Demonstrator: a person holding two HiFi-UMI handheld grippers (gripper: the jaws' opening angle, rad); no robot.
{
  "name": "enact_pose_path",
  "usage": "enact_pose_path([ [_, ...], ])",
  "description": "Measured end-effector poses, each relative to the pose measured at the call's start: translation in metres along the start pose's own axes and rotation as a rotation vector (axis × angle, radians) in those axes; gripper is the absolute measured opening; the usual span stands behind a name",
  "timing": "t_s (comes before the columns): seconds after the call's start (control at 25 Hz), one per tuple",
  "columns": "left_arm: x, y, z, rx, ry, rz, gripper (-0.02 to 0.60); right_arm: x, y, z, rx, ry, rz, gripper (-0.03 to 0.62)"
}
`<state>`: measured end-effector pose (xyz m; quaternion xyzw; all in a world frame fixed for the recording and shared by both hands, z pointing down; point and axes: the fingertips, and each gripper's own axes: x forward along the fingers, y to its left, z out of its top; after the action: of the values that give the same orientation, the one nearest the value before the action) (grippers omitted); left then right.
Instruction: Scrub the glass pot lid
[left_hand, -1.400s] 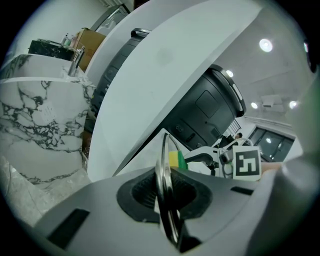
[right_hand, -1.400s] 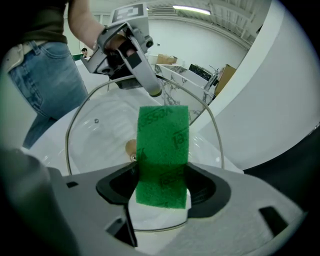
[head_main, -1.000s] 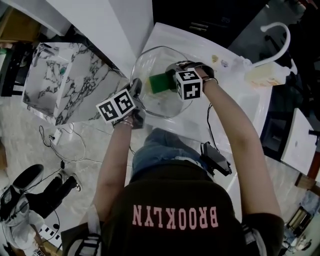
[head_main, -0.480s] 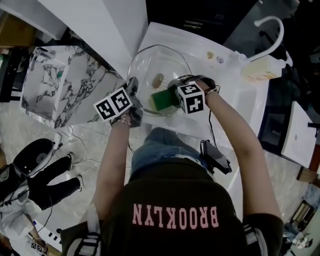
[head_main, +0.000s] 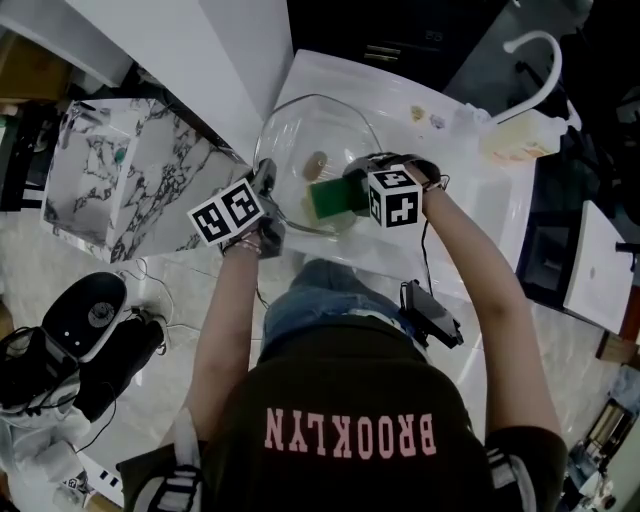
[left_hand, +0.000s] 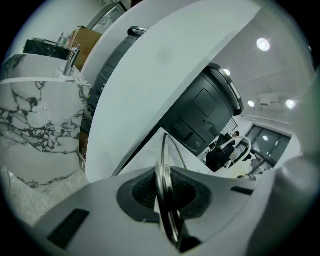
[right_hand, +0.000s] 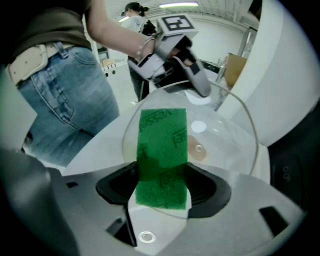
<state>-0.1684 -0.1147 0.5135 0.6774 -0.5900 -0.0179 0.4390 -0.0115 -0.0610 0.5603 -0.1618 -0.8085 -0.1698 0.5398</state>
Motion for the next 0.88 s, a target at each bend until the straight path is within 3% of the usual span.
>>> enact_pose_path([
  [0.16,0.0,0.0,0.002,0.002,0.004,-0.001,0.02,-0.027,-0.062,-0.006,0.163,-0.083,-0.182,0.282],
  [0.28,0.0,0.0,0.001,0.003,0.008,0.0,0.02,-0.042,-0.099,-0.009,0.257,-0.137,-0.229,0.282],
  [0.52,0.001,-0.003,0.0,0.008,0.015,0.008,0.02,-0.041,-0.147,-0.021,0.343,-0.167,-0.241,0.282],
  [0.76,0.001,-0.001,0.002,0.012,0.017,0.017,0.02,-0.021,-0.165,-0.032,0.328,-0.122,-0.205,0.282],
  [0.88,-0.003,0.005,0.008,0.055,0.0,0.064,0.02,-0.013,-0.17,-0.035,0.325,-0.114,-0.191,0.282],
])
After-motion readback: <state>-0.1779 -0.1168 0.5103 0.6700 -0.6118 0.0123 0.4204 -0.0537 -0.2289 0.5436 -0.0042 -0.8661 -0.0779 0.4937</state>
